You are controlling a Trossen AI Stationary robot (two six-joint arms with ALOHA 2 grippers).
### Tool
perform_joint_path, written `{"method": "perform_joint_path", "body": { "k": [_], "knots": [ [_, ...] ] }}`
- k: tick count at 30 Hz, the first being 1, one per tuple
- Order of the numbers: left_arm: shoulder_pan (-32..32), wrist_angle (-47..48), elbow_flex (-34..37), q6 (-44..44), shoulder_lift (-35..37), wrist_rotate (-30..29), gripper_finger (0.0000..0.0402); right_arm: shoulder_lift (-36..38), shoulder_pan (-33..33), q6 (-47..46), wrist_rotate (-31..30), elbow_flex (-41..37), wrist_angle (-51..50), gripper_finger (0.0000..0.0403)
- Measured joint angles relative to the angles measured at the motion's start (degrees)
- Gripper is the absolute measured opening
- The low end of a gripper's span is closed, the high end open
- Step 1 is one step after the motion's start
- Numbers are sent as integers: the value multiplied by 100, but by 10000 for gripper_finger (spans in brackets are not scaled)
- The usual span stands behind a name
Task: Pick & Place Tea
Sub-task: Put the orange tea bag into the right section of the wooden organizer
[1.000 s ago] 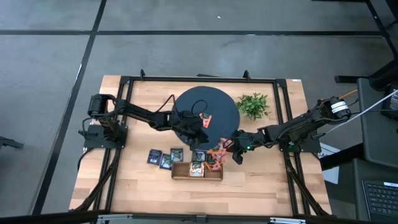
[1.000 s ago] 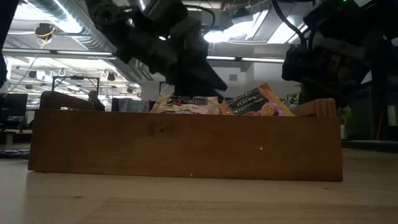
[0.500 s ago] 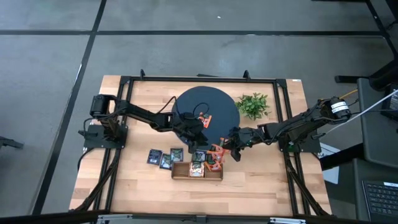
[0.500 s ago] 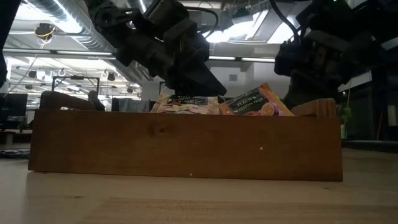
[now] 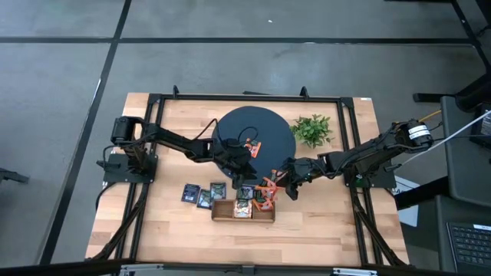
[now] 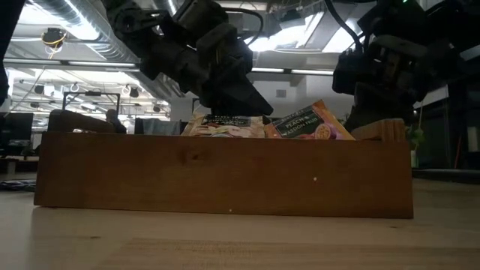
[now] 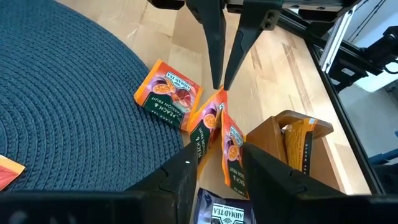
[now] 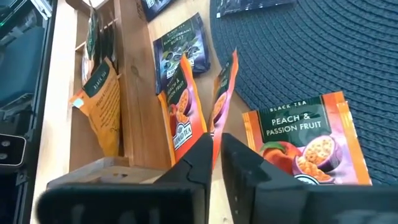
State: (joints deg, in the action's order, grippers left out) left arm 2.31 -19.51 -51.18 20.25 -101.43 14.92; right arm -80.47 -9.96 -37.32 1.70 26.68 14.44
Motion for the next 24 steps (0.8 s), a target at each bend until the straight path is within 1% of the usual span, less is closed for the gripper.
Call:
{"method": "perform_joint_path", "body": {
  "k": [6,13,17,24],
  "knots": [
    [0,0,0,1,0,-2,122,-2,0,-162,154,0,0,78],
    [0,1,0,8,0,-2,119,-2,0,-425,157,-2,-4,132],
    [0,2,0,15,2,-4,119,-2,-2,-441,151,-2,-99,143],
    [0,2,0,17,2,-4,118,-91,-2,-533,142,-7,-315,144]
  ]
}}
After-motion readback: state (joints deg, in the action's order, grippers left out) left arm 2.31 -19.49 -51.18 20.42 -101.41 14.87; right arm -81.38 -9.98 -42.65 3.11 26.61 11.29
